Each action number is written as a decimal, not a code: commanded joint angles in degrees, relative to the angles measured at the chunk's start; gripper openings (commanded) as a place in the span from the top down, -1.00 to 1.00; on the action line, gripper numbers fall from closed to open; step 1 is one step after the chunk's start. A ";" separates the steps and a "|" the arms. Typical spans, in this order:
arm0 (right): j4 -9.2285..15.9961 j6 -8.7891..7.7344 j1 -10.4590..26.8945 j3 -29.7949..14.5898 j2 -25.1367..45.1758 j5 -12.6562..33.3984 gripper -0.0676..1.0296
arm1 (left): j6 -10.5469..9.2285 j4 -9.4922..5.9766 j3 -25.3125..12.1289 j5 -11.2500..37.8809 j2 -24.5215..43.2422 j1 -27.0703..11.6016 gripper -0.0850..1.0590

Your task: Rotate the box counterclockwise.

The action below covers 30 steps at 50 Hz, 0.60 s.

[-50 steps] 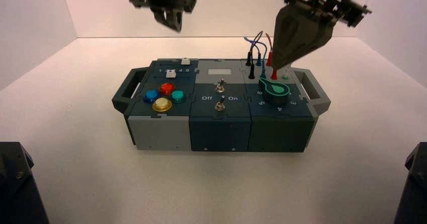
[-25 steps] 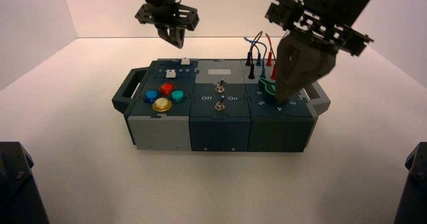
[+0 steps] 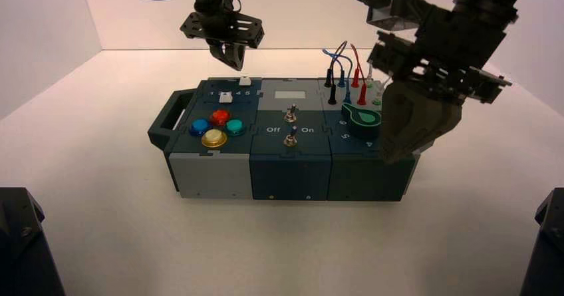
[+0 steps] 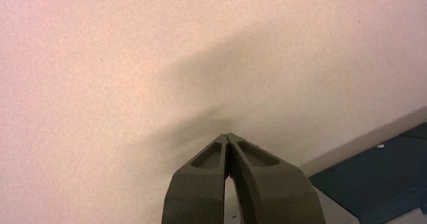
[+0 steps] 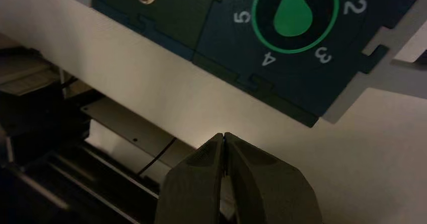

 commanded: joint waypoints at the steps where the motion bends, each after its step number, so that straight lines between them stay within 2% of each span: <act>1: -0.18 -0.35 0.44 -0.18 0.09 -1.76 0.92 | 0.18 -0.09 -0.97 -0.26 -1.14 -0.44 0.91; 9: -0.62 -0.44 0.44 -0.97 1.49 -3.52 0.92 | 0.18 -0.09 -0.79 -0.26 -1.23 -0.44 0.91; 30: -2.46 -0.53 1.05 -5.19 11.51 -3.16 0.92 | 0.18 -0.09 -0.70 -0.26 -1.05 -0.62 0.91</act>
